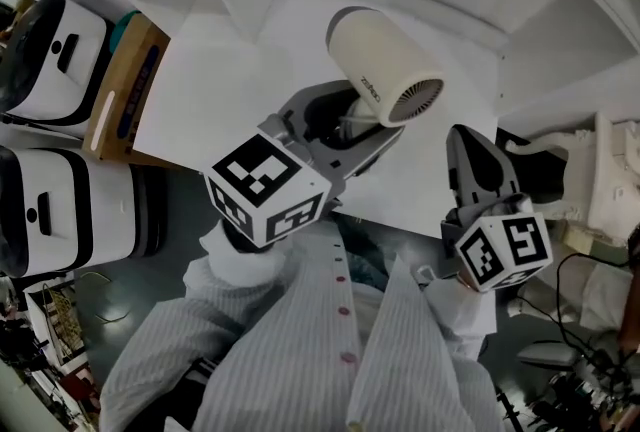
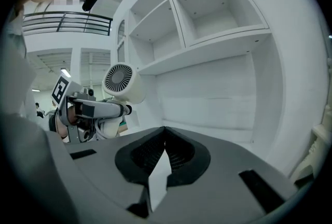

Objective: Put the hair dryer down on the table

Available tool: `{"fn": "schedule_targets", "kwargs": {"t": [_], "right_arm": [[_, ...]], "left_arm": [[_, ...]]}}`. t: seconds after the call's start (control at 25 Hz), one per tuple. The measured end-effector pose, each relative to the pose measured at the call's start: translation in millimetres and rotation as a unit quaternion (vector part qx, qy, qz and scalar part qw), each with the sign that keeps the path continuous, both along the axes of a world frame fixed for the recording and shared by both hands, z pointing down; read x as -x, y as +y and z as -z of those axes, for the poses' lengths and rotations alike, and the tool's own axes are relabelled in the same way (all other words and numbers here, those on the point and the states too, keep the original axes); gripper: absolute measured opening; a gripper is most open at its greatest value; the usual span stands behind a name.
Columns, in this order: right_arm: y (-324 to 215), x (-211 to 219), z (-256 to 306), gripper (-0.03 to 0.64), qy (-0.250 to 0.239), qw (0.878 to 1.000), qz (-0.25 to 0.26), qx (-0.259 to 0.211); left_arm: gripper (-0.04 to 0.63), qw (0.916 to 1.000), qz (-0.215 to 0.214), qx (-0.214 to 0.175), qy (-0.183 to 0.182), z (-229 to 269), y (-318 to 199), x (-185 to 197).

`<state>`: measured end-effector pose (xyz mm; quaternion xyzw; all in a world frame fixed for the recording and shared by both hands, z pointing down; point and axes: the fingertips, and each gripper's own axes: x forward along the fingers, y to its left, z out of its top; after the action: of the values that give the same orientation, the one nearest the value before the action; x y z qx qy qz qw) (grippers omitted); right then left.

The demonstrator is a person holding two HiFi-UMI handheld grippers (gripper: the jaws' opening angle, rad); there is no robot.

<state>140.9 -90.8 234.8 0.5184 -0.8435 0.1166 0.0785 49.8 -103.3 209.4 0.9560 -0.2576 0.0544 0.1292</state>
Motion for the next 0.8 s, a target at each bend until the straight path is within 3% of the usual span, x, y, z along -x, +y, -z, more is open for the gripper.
{"fn": "schedule_targets", "kwargs": {"t": [0.8], "right_arm": [[-32, -27, -2, 0.012, -0.027, 0.999, -0.015, 0.01]], "left_arm": [[0.21, 0.9985, -0.026, 0.004, -0.049, -8, -33, -39]]}}
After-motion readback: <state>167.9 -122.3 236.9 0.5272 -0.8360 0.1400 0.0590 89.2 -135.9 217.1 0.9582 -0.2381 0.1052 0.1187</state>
